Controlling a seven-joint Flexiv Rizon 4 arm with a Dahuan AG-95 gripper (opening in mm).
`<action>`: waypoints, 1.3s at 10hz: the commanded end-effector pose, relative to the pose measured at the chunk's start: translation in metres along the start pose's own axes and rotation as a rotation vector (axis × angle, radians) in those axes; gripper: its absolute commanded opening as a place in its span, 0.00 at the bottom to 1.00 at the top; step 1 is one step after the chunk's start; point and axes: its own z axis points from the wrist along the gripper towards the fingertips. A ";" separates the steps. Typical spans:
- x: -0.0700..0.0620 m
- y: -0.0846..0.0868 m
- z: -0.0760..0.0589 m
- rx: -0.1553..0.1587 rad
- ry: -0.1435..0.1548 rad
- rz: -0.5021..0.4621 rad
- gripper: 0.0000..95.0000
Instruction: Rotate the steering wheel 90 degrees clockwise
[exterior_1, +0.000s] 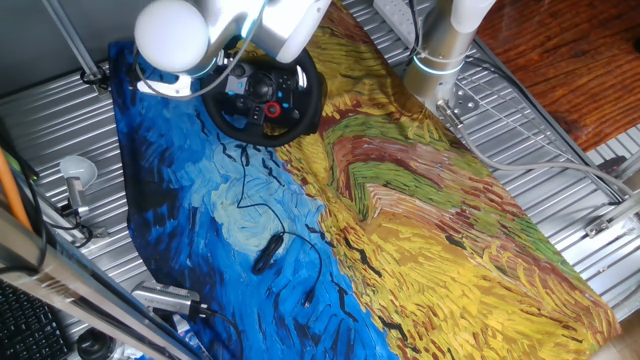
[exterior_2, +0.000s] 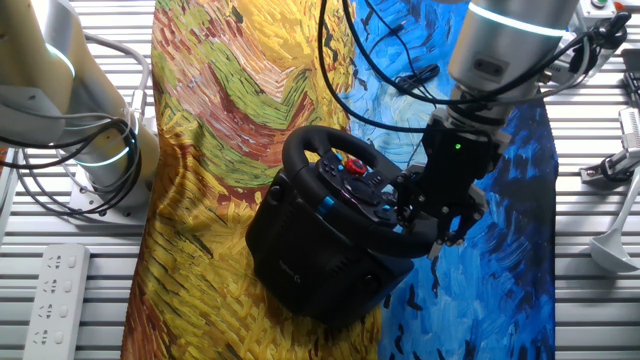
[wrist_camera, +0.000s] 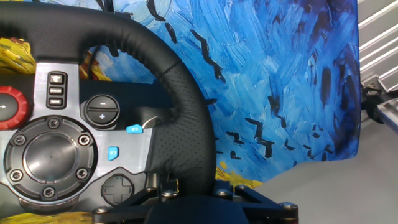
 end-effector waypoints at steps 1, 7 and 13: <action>0.001 -0.001 0.000 -0.006 -0.007 0.002 0.00; 0.001 -0.001 0.001 -0.005 -0.011 0.006 0.00; 0.001 -0.001 0.001 -0.007 -0.014 0.008 0.00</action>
